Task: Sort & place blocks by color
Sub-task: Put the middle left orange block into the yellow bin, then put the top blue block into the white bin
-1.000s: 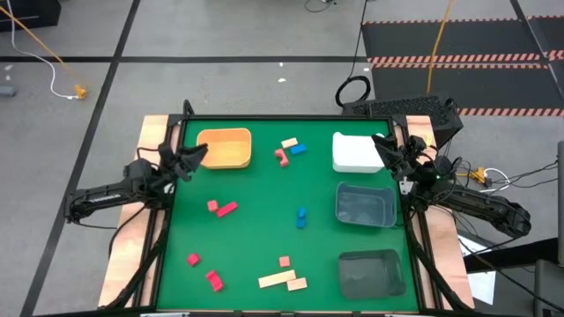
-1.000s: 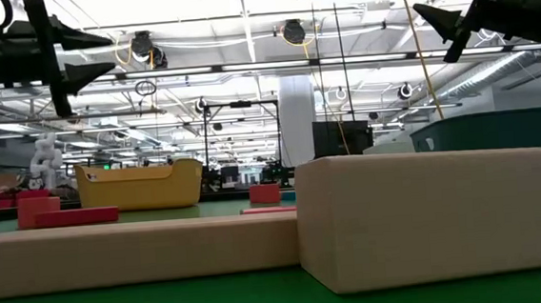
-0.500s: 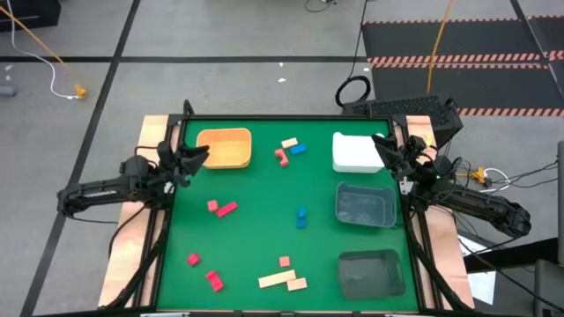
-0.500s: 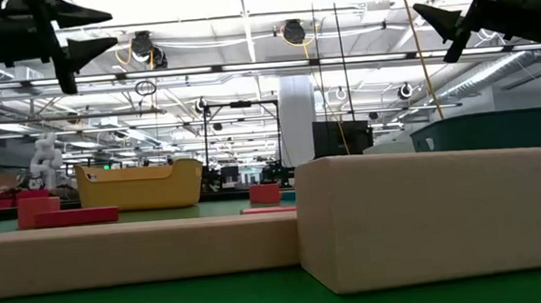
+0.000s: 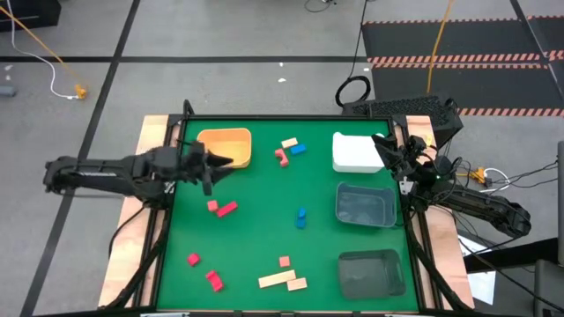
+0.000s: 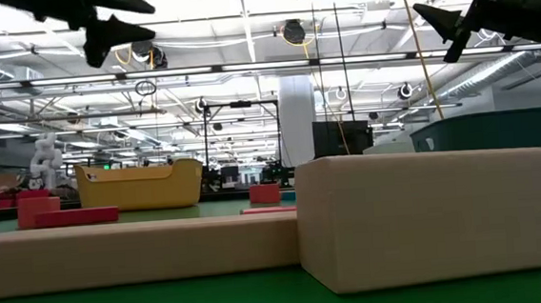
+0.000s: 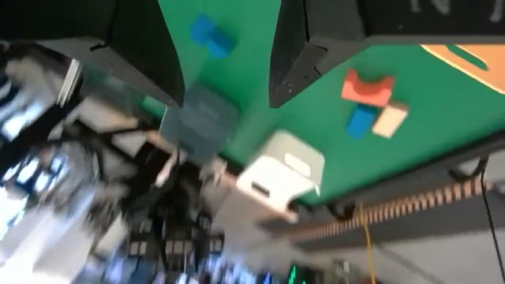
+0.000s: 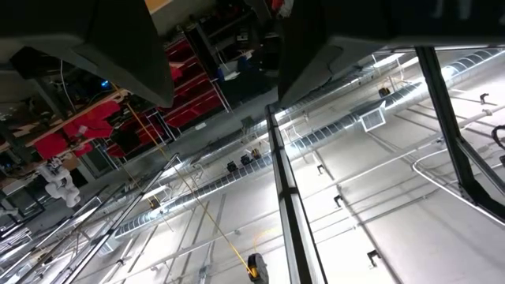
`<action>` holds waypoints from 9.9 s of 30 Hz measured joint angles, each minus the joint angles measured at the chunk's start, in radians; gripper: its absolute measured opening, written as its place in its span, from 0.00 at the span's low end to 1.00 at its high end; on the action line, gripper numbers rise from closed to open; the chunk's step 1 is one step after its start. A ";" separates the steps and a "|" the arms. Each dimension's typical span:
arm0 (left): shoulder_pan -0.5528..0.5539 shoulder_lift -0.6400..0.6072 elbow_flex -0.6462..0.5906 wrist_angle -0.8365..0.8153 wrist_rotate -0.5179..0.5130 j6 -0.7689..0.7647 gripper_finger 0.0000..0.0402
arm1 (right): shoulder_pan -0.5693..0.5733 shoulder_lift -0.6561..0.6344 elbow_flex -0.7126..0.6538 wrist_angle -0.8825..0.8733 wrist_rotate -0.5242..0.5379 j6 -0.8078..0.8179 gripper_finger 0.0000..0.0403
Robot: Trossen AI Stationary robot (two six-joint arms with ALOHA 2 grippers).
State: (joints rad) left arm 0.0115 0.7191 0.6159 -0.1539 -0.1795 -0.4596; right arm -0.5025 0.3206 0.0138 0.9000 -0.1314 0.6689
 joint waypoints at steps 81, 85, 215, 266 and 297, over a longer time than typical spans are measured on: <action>-0.283 0.701 0.007 -0.709 -0.034 -1.485 0.47 | 0.000 0.003 0.000 -0.067 0.000 0.000 0.55; -0.282 0.701 0.006 -0.704 -0.046 -1.451 0.37 | 0.000 0.003 0.000 -0.067 0.000 0.000 0.55; 0.139 0.232 0.277 0.305 -0.035 0.488 0.25 | 0.032 0.688 0.697 -0.467 0.076 -0.271 0.55; 0.422 0.189 0.276 0.292 -0.084 0.709 0.25 | -0.051 1.179 1.045 -1.008 0.023 -0.719 0.55; 0.427 0.189 0.276 0.200 -0.084 0.682 0.25 | -0.002 1.579 1.044 -0.825 0.031 -1.003 0.55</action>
State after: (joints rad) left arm 0.4385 0.9085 0.8917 0.0463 -0.2634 0.2226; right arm -0.5041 1.8997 1.0579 0.0749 -0.1003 -0.3344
